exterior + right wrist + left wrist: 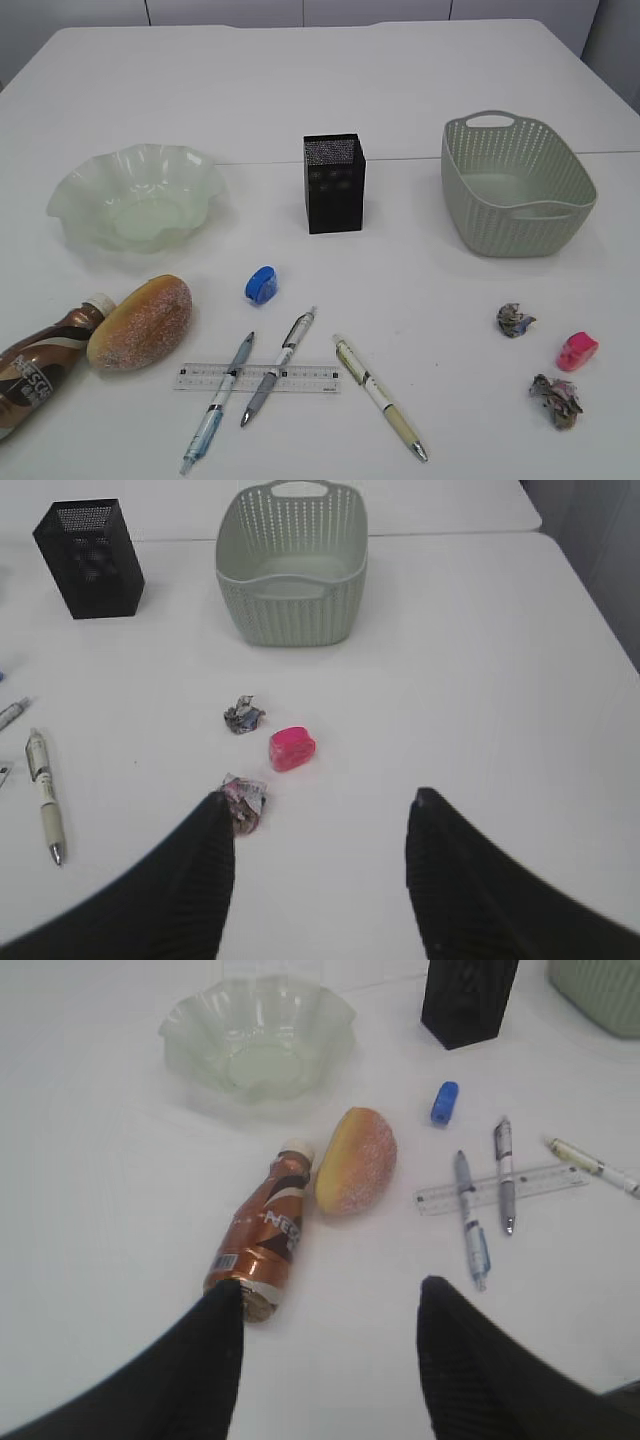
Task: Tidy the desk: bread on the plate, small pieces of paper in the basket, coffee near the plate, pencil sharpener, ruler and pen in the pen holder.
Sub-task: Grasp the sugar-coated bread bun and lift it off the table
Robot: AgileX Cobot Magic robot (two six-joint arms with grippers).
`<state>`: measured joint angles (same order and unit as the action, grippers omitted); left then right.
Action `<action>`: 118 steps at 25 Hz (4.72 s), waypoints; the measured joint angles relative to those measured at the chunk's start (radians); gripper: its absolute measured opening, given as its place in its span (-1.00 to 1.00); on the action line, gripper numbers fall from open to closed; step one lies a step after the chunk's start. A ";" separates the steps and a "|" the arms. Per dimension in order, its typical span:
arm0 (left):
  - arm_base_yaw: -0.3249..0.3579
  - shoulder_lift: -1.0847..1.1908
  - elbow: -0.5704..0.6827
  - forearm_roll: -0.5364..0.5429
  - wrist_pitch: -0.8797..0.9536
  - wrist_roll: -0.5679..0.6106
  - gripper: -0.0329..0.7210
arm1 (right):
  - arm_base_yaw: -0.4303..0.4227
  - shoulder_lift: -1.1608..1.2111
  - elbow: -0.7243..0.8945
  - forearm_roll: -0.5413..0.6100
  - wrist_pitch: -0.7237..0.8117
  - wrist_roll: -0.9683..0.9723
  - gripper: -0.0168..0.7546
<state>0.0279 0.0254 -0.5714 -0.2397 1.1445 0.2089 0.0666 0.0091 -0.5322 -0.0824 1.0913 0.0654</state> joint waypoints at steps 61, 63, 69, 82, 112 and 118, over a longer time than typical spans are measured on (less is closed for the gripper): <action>-0.394 1.924 -0.892 0.193 0.074 -0.141 0.54 | 0.000 1.011 -0.374 0.135 -0.074 0.124 0.12; -0.394 1.941 -0.892 0.193 0.074 -0.141 0.56 | 0.000 1.011 -0.374 0.127 -0.074 0.124 0.12; -0.394 1.971 -0.892 0.193 0.060 -0.141 0.57 | 0.000 1.012 -0.374 0.123 -0.074 0.121 0.12; -0.394 2.030 -0.932 0.193 -0.011 -0.141 0.58 | 0.000 1.012 -0.374 0.121 -0.074 0.121 0.12; -0.394 2.125 -0.936 0.191 -0.023 -0.141 -0.24 | 0.000 1.012 -0.374 0.096 -0.074 0.121 0.12; -0.394 2.127 -0.946 0.189 0.030 -0.141 -0.36 | 0.000 1.012 -0.374 0.094 -0.074 0.121 0.12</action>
<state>-0.3656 2.1525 -1.5170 -0.0502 1.1744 0.0675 0.0666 1.0211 -0.9063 0.0117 1.0173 0.1861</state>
